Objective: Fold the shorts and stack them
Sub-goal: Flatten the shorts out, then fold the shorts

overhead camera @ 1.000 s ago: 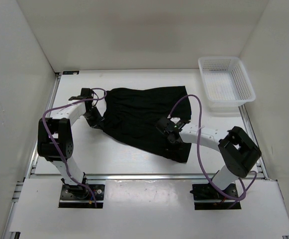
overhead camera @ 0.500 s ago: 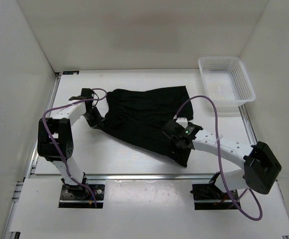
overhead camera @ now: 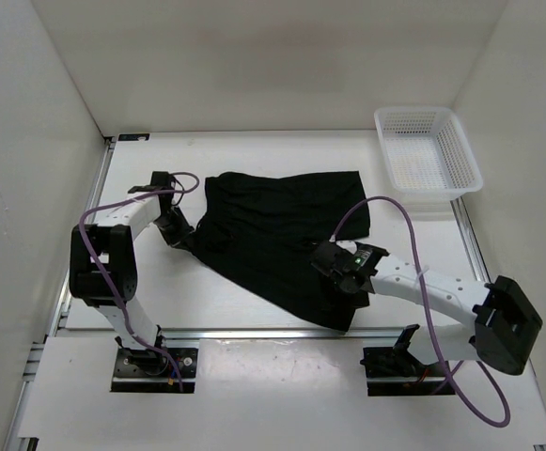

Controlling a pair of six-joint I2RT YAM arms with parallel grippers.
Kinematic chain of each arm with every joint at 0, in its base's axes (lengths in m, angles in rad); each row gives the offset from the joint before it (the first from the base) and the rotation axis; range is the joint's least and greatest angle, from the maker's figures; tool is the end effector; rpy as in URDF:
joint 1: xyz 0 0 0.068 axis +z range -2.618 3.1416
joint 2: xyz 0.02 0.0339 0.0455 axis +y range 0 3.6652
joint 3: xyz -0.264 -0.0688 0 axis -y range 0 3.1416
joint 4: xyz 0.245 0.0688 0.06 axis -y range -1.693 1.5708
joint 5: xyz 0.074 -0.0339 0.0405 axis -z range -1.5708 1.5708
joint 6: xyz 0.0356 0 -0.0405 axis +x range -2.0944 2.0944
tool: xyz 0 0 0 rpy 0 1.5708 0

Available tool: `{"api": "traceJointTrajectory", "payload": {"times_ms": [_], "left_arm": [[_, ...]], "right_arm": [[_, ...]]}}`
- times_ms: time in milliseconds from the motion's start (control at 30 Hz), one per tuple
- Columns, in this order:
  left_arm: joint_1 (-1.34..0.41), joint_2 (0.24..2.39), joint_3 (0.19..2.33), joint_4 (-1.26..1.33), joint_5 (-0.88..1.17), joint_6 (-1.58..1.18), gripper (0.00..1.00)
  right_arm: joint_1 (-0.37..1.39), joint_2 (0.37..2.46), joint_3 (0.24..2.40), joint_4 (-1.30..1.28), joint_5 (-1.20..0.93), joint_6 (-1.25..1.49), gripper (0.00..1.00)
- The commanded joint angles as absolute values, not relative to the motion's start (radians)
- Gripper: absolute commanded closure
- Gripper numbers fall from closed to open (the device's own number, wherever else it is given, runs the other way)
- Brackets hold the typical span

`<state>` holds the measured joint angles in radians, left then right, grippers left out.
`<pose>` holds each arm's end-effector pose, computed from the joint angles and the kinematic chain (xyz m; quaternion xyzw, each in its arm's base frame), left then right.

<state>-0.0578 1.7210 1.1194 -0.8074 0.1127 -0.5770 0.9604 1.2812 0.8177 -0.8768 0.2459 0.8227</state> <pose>0.3123 -0.0221 0.1774 -0.2510 0.9630 -0.0785 0.0591 0.1306 0.1715 0.2050 -0.0538 0.9845 0.0123 0.1665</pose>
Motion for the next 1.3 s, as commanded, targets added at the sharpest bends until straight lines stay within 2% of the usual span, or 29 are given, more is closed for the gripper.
{"api": "traceJointTrajectory", "payload": {"times_ms": [0, 33, 200, 400, 500, 700, 867, 967, 1033, 1100, 1133, 1167, 1267], "left_arm": [[-0.049, 1.623, 1.097, -0.798, 0.092, -0.578, 0.90], [-0.049, 1.612, 1.083, -0.807, 0.103, -0.587, 0.90], [-0.058, 1.503, 1.013, -0.816, 0.112, -0.606, 0.90], [-0.058, 1.343, 0.878, -0.834, 0.101, -0.658, 0.90], [-0.067, 1.321, 0.857, -0.834, 0.110, -0.670, 0.90], [-0.067, 1.331, 0.900, -0.844, 0.110, -0.670, 0.90], [-0.067, 1.331, 0.910, -0.844, 0.110, -0.670, 0.90], [-0.067, 1.331, 0.910, -0.844, 0.110, -0.670, 0.90], [-0.067, 1.331, 0.910, -0.844, 0.110, -0.670, 0.90], [-0.067, 1.331, 0.910, -0.844, 0.110, -0.670, 0.90], [-0.067, 1.331, 0.910, -0.844, 0.110, -0.670, 0.90], [-0.067, 1.331, 0.919, -0.844, 0.110, -0.670, 0.90], [-0.067, 1.331, 0.942, -0.853, 0.110, -0.670, 0.90]], "right_arm": [[0.956, 1.195, 0.813, -0.957, 0.256, 0.882, 0.26], [0.944, 1.186, 0.813, -0.957, 0.247, 0.902, 0.22], [0.842, 1.122, 0.728, -0.876, 0.074, 0.988, 0.26], [0.486, 0.996, 0.576, -0.755, -0.151, 0.979, 0.26], [0.372, 0.986, 0.508, -0.707, -0.271, 0.988, 0.27], [0.360, 1.022, 0.479, -0.689, -0.284, 0.991, 0.28], [0.360, 1.075, 0.442, -0.623, -0.250, 0.956, 0.35], [0.351, 1.135, 0.433, -0.582, -0.244, 0.942, 0.43], [0.351, 1.175, 0.420, -0.534, -0.256, 0.942, 0.55], [0.351, 1.184, 0.420, -0.525, -0.244, 0.922, 0.74], [0.351, 1.184, 0.435, -0.538, -0.209, 0.922, 0.94], [0.351, 1.169, 0.461, -0.551, -0.190, 0.907, 1.00], [0.351, 1.109, 0.521, -0.623, -0.131, 0.873, 1.00]]}}
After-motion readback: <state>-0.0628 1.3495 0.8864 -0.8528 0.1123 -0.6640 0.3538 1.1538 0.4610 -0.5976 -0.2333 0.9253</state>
